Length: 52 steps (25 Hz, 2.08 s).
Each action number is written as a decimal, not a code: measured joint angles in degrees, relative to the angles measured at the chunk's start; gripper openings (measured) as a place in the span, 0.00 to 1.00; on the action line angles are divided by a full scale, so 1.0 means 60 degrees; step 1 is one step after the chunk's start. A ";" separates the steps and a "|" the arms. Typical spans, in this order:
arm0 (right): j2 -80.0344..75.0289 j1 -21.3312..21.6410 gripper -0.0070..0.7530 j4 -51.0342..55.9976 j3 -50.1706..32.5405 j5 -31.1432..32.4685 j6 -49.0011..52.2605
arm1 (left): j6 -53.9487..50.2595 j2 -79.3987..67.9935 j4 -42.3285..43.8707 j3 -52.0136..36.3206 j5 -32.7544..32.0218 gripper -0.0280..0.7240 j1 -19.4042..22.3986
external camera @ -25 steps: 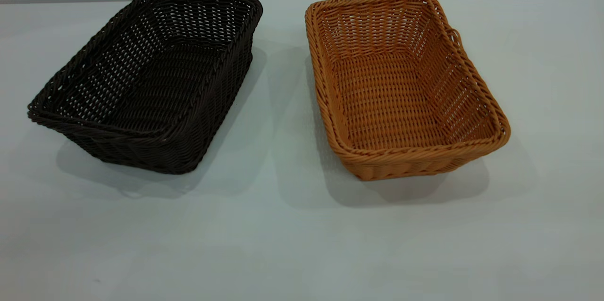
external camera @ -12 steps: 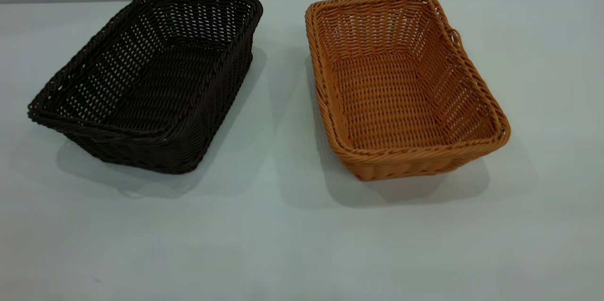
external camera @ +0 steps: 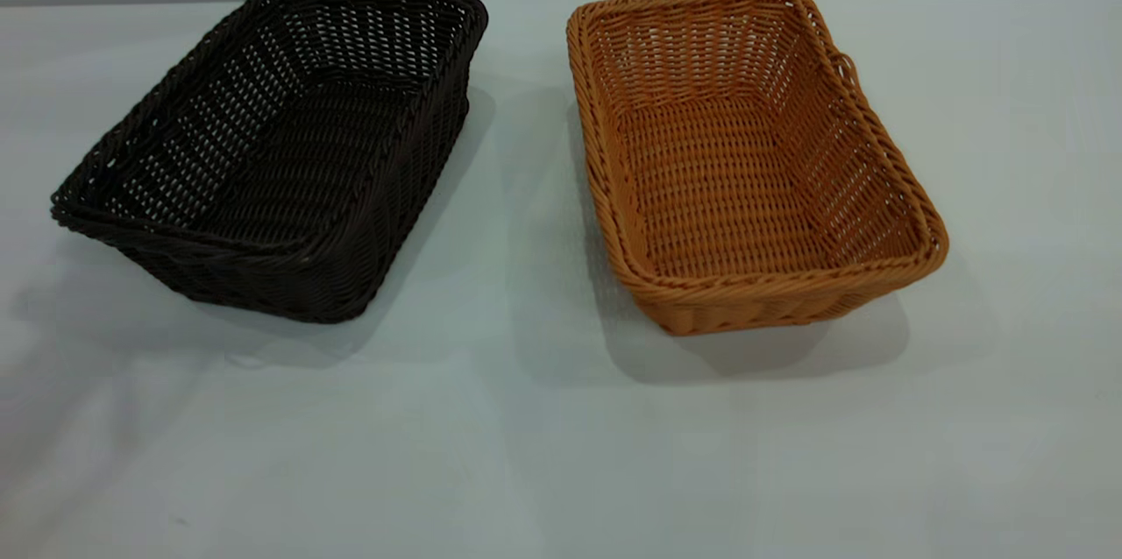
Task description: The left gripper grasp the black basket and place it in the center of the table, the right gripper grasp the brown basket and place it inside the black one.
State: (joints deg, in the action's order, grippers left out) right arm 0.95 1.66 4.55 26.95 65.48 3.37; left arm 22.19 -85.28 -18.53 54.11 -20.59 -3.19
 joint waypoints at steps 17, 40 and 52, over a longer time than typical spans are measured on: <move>-0.3558 0.0000 0.78 -0.0144 0.0235 -0.0611 0.0452 | 0.0595 -0.6150 0.0337 0.3696 0.0618 0.81 0.0000; -1.1139 0.0000 0.78 0.3365 0.0683 -0.4351 -0.0562 | 0.0613 -0.7905 0.0675 0.3742 0.2224 0.43 0.0324; -1.5530 -0.0297 0.78 0.9505 0.0947 -0.5423 -0.4308 | 0.0955 -0.7325 0.0518 0.3753 0.2348 0.15 0.0324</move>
State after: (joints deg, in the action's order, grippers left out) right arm -92.24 -0.12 61.58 32.63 32.94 -22.47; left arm 27.92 -129.23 -15.43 76.63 -6.50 -1.25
